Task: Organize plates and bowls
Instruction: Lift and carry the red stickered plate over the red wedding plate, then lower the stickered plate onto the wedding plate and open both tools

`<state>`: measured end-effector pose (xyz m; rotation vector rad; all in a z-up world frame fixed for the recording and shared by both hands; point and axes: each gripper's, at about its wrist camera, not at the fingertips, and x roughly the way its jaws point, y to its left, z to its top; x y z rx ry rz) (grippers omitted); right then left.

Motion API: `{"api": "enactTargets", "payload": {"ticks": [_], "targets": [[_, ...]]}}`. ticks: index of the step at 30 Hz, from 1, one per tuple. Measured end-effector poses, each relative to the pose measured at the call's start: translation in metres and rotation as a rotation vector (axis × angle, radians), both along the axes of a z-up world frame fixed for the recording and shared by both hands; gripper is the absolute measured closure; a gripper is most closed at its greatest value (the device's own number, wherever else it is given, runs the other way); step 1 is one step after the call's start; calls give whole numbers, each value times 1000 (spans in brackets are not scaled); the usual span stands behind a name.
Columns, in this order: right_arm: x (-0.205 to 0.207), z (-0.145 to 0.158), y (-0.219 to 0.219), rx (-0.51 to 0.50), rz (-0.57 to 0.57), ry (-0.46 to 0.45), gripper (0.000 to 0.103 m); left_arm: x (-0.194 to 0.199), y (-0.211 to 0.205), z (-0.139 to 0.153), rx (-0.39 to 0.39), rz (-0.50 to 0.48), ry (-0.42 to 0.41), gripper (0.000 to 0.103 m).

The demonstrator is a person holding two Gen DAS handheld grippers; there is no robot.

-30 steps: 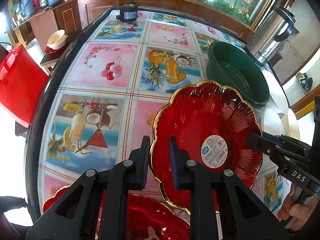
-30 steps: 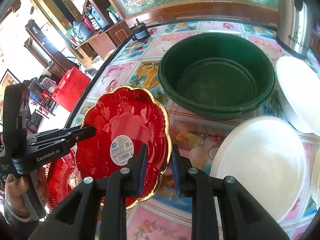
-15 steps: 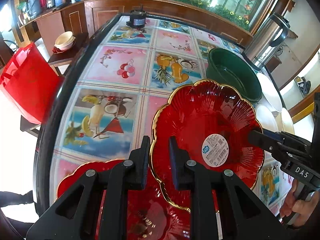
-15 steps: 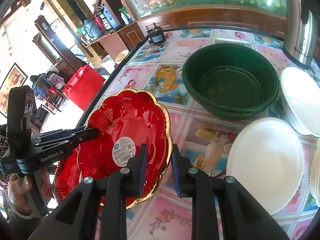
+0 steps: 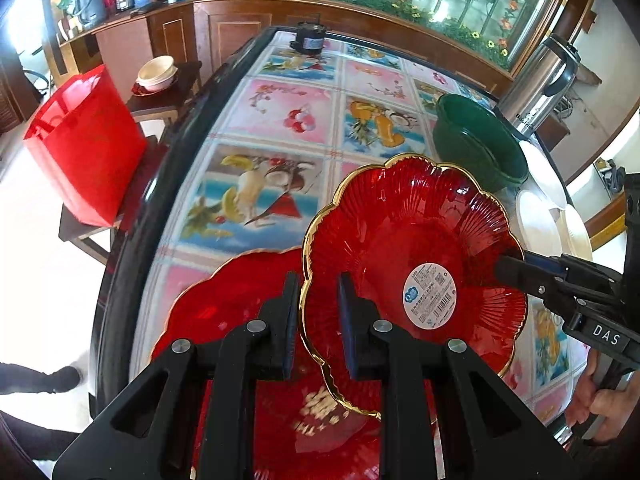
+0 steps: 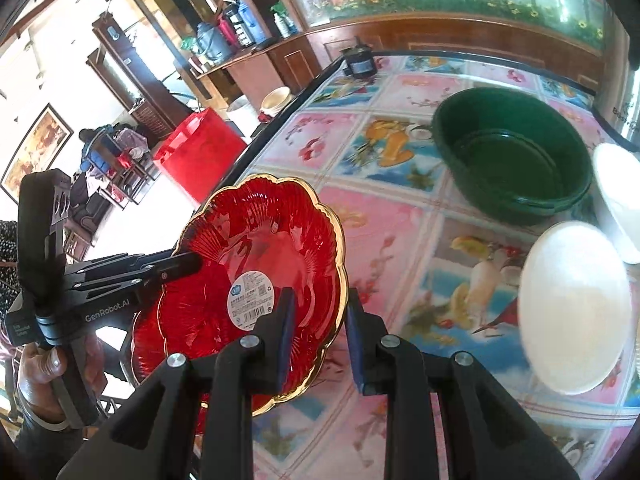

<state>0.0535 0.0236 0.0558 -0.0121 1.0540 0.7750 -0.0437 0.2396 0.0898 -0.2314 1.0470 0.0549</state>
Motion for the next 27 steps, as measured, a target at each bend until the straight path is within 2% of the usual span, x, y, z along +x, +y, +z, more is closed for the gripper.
{"api": "enactTargets", "payload": {"ticks": [15, 27], "targets": [[-41, -22, 42, -44, 98, 20, 77, -53, 36, -29, -14, 60, 31, 85], [-53, -37, 65, -113, 140, 15, 71, -61, 44, -44, 17, 76, 44, 83]]}}
